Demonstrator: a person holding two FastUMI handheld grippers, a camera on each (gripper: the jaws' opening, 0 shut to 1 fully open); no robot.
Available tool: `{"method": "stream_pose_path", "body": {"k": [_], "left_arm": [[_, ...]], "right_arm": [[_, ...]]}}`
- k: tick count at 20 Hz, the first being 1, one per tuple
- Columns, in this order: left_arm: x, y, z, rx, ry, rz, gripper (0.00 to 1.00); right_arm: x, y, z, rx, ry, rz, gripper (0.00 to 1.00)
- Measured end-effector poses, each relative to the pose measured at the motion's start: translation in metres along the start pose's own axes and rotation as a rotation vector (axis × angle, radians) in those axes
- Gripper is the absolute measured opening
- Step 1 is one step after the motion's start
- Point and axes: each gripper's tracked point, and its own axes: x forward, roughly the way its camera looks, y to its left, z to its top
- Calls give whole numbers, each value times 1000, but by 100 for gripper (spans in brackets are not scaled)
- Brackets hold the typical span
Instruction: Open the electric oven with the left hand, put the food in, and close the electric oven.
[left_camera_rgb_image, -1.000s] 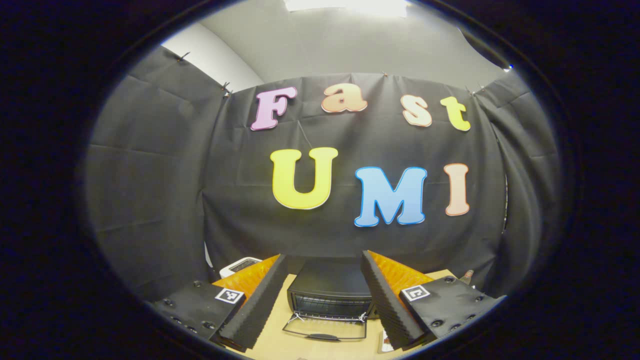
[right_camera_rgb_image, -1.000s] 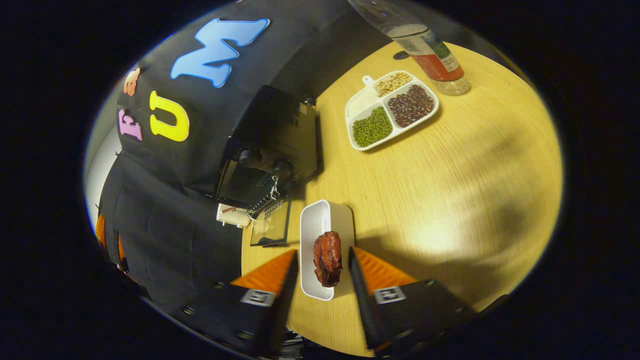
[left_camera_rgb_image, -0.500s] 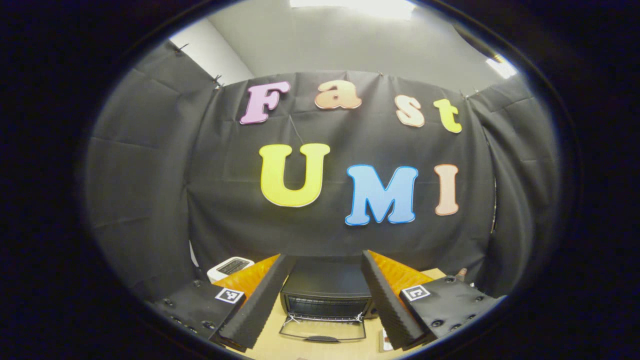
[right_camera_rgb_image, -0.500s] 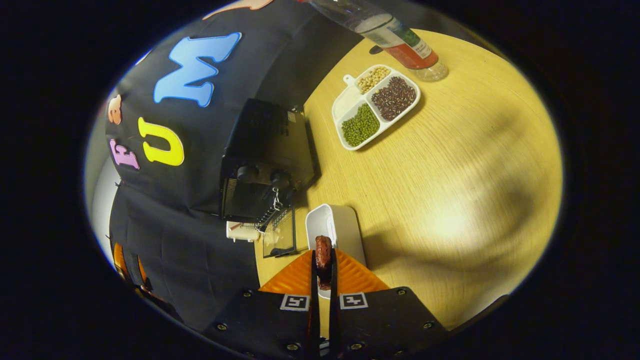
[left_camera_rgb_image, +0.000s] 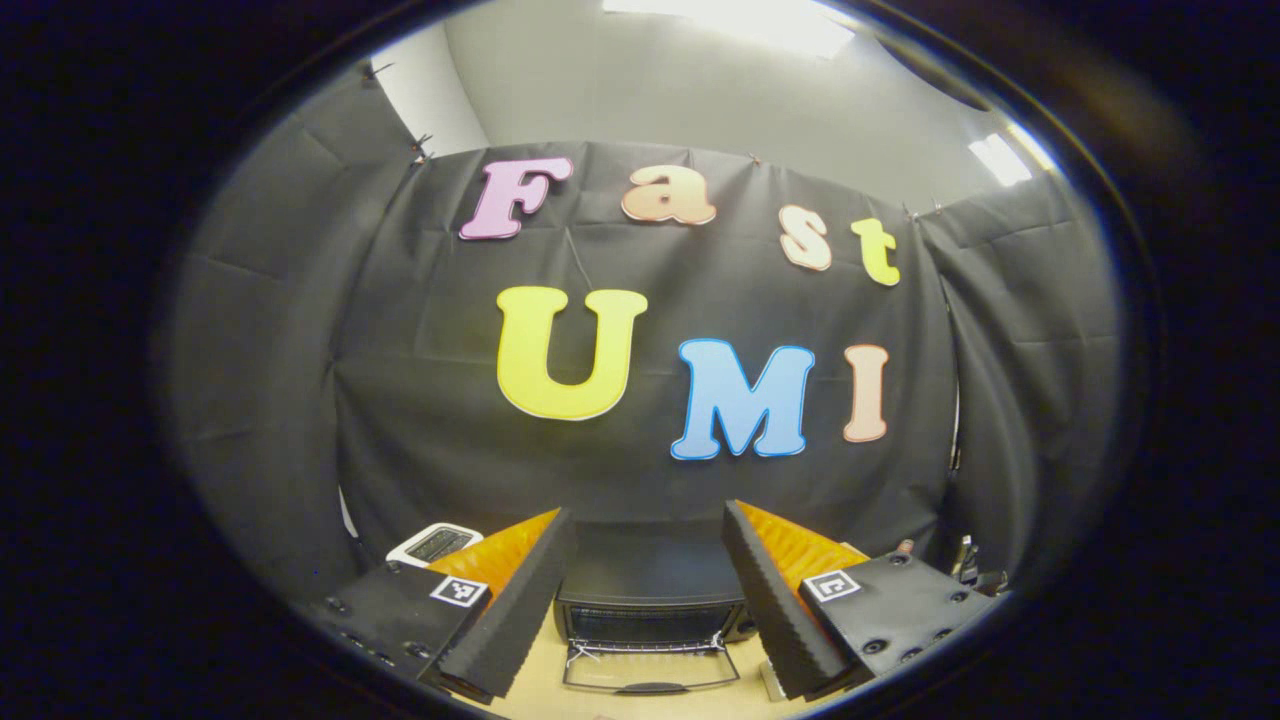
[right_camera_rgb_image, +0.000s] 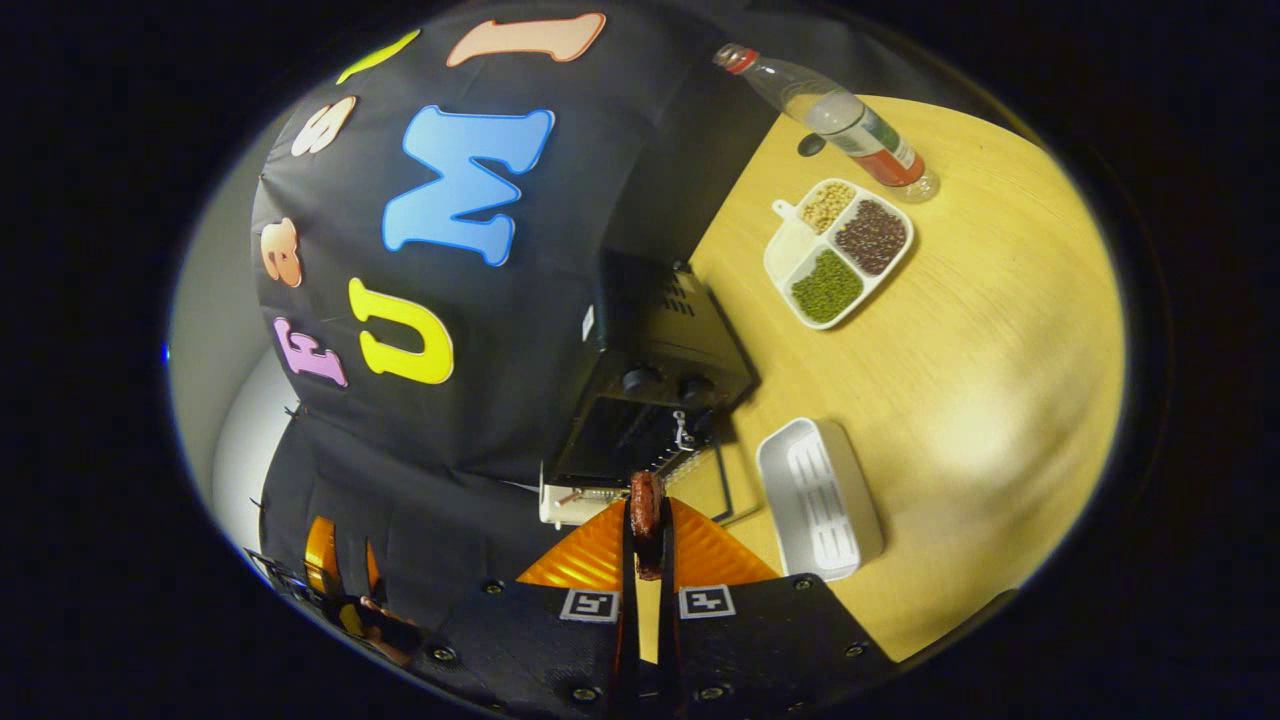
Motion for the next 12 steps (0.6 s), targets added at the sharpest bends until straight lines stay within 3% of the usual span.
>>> {"method": "stream_pose_path", "body": {"k": [6,8,11,12], "left_arm": [[-5,43,1,2,4,-2,95],[-7,55,9,-3,-12,5,100],[-10,71,13,1,-15,18,96],[-11,77,10,3,-9,23,100]], "right_arm": [[54,54,-17,3,-35,97,8],[76,59,-22,12,-35,103,8],[112,55,-25,26,-50,77,7],[123,52,-24,37,-59,70,7]]}}
